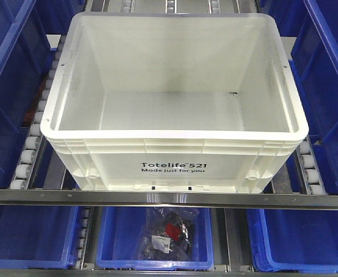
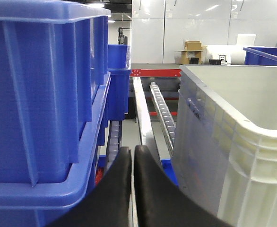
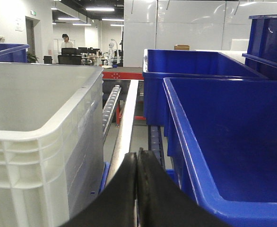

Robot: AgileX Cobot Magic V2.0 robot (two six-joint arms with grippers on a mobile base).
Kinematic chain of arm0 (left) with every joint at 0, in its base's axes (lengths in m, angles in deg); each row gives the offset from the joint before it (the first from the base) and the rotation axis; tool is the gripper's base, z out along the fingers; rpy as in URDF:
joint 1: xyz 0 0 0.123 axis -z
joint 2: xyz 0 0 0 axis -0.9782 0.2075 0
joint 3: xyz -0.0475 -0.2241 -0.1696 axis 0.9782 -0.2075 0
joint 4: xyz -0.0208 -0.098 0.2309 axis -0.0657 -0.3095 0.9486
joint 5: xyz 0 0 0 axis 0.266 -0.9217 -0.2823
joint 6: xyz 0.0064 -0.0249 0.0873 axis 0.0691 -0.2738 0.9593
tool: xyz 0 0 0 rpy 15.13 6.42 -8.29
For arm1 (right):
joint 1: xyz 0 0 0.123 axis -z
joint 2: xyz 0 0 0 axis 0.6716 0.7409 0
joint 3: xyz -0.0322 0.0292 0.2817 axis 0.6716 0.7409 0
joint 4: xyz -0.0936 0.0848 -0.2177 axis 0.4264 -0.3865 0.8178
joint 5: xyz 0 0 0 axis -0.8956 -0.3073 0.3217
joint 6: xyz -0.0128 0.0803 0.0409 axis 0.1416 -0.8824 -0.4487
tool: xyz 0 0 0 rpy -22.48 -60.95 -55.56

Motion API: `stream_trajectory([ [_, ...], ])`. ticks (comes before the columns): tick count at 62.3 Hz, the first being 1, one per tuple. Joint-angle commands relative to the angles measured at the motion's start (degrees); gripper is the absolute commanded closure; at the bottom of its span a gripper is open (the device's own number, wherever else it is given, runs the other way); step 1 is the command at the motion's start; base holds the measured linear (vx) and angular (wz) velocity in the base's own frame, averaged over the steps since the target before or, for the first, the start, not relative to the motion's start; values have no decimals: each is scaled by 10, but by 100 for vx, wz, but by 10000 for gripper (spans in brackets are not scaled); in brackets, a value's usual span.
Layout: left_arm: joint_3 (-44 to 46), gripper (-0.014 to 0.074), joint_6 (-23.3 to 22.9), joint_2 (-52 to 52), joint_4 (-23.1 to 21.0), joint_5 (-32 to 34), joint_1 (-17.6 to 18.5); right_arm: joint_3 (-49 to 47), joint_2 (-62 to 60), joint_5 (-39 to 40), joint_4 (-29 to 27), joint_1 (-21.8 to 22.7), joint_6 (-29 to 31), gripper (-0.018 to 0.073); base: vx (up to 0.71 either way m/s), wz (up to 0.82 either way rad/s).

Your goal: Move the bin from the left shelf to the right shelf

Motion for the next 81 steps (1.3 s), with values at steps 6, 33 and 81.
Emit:
stream_trajectory([
  [6, 13, 594, -4, -5, -2, 44, -1, 5, -6, 45, 3, 2, 0, 568, 0, 1],
  [33, 22, 594, -15, -5, -2, 173, -1, 3, -6, 84, 1, 2, 0, 568, 0, 0],
  [81, 445, 594, 7, 202, -2, -387, -1, -381, 193, -338, 2, 2, -10, 568, 0, 0],
])
